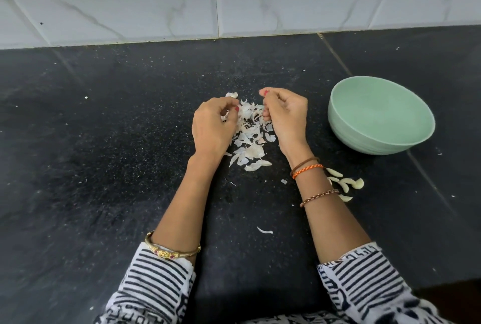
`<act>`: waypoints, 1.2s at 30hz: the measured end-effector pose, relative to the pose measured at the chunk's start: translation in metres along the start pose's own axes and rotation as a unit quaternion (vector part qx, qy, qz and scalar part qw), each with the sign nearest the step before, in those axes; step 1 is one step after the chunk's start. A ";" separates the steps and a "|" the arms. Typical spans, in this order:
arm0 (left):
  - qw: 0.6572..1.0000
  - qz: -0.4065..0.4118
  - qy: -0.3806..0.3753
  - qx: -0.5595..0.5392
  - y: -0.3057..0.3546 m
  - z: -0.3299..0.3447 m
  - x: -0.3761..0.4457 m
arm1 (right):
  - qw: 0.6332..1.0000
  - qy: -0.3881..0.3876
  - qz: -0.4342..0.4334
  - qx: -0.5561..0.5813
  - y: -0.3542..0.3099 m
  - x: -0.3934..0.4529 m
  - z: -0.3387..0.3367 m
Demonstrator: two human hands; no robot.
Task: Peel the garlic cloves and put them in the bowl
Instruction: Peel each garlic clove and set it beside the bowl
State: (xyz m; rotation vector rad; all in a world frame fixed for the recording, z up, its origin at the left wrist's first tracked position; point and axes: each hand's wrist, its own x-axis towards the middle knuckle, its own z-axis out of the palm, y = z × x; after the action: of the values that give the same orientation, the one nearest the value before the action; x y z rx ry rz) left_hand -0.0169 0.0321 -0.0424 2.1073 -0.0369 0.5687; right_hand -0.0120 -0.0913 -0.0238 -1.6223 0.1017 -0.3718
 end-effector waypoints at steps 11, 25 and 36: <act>0.997 0.044 -0.026 0.055 0.019 -0.007 -0.046 | 0.992 0.087 -0.062 -0.070 -0.011 -0.051 -0.040; 0.995 0.069 -0.065 0.027 0.017 0.000 -0.046 | 0.866 0.188 -0.052 -0.460 0.009 -0.113 -0.097; 0.998 -0.005 -0.026 -0.052 0.010 -0.005 -0.040 | 0.897 0.191 -0.168 -0.361 -0.002 -0.104 -0.065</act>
State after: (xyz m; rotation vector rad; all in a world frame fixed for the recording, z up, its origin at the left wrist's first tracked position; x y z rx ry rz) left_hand -0.0571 0.0225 -0.0488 2.0191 -0.0831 0.4946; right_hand -0.1293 -0.1231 -0.0379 -2.2892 0.2856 -1.0117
